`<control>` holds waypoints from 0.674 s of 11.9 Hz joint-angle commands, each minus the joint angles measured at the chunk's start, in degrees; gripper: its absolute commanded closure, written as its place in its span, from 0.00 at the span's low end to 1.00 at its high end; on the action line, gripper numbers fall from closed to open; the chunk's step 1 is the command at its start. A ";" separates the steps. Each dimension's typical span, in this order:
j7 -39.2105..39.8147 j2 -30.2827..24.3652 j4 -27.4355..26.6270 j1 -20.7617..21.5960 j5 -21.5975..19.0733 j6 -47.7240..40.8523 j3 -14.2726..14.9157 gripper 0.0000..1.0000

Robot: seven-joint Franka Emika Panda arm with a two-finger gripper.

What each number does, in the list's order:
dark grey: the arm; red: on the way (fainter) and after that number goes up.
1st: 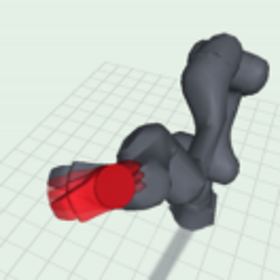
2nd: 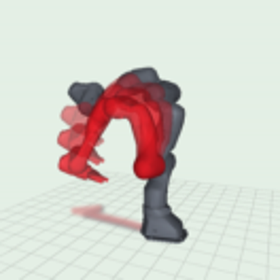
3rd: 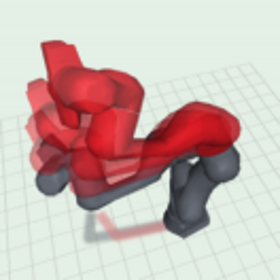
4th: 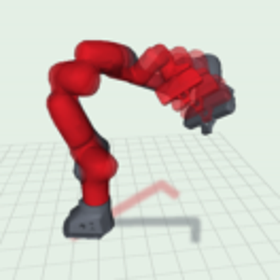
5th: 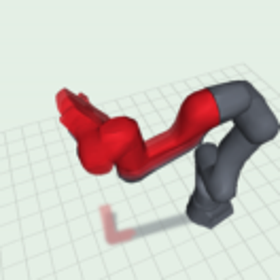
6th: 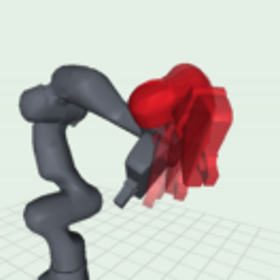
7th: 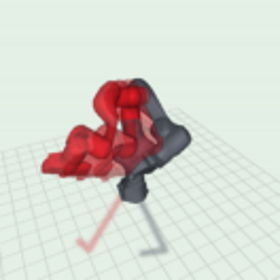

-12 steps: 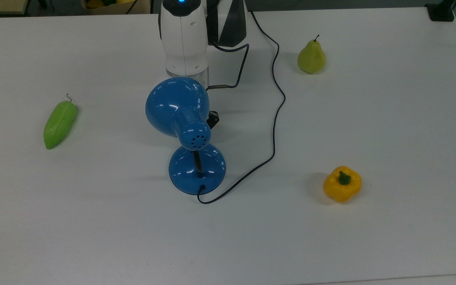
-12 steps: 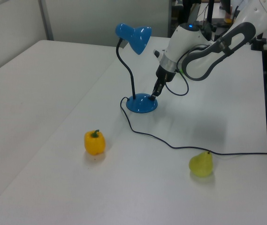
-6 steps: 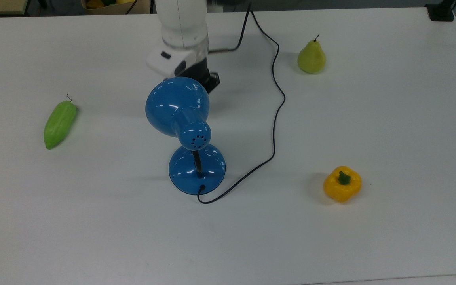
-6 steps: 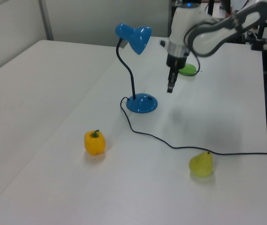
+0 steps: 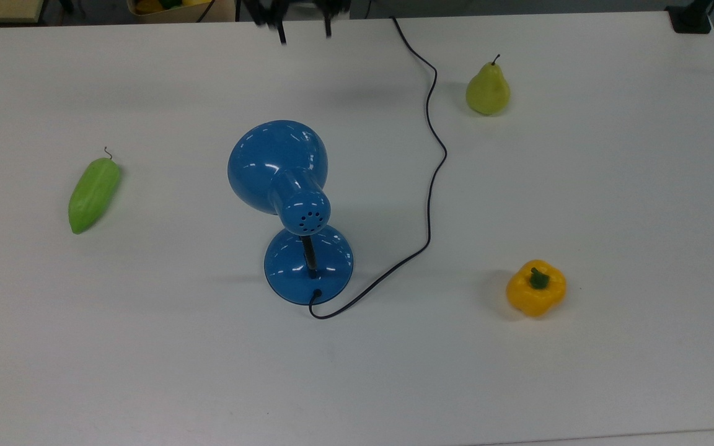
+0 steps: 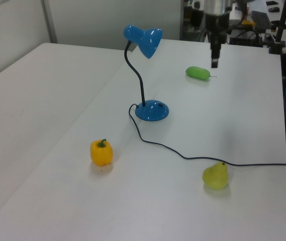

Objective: Turn off lamp
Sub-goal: 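Lift the gripper up and away from the lamp base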

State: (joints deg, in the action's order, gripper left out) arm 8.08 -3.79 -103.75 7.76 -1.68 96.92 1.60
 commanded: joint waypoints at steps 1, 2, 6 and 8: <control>-4.64 -0.78 7.31 0.77 -1.58 -10.86 0.95 0.00; -5.26 -0.78 10.12 0.50 -2.19 -13.49 1.04 0.00; -7.99 -1.75 13.22 0.76 -4.48 -15.28 3.75 0.00; -8.08 -1.75 13.05 1.12 -4.30 -12.31 5.78 0.00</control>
State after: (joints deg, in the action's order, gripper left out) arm 1.60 -5.36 -91.01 7.73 -4.97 82.79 4.75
